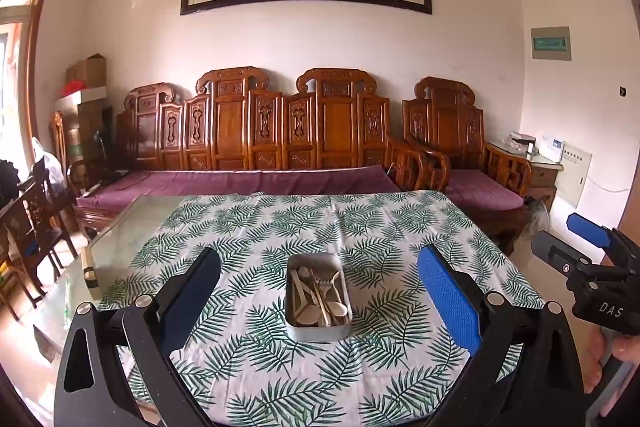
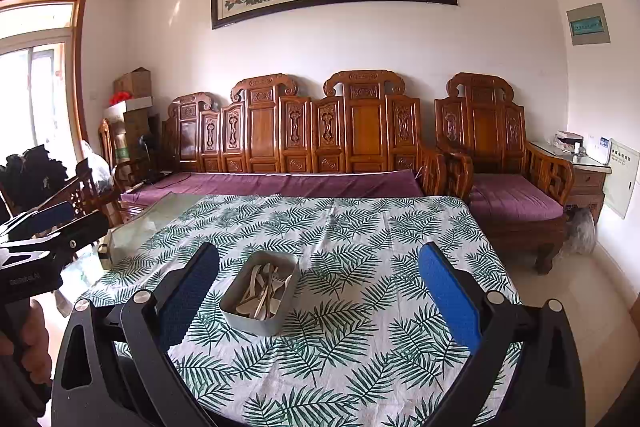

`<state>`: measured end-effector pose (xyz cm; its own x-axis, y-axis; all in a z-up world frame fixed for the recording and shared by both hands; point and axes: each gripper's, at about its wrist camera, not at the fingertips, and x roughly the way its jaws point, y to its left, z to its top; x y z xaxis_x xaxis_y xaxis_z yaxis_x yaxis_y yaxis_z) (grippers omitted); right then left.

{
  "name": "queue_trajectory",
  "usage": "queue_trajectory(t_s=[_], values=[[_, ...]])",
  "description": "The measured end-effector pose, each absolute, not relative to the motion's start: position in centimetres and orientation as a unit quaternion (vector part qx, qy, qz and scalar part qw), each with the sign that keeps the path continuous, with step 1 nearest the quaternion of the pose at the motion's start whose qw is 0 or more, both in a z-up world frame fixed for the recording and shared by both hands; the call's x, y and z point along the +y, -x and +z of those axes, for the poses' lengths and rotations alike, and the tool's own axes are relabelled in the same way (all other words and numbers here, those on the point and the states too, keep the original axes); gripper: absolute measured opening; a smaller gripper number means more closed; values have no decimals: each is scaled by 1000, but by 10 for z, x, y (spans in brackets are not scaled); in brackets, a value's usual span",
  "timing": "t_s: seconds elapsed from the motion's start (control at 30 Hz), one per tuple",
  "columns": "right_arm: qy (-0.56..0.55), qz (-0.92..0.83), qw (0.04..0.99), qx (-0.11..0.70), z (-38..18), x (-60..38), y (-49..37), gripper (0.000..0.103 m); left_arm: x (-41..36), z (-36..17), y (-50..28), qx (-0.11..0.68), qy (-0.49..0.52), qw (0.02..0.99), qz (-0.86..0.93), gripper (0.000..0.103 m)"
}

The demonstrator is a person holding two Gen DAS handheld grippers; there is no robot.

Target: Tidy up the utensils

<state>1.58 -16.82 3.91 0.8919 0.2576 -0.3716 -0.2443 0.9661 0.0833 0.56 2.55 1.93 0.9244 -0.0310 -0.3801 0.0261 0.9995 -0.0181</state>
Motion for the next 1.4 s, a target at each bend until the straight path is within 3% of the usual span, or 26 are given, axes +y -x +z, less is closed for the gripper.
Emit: queue_trajectory(t_s=[1.4], values=[[-17,127,973,194,35,-167,-13,100,21,19,-4,193,8,981,-21,95]])
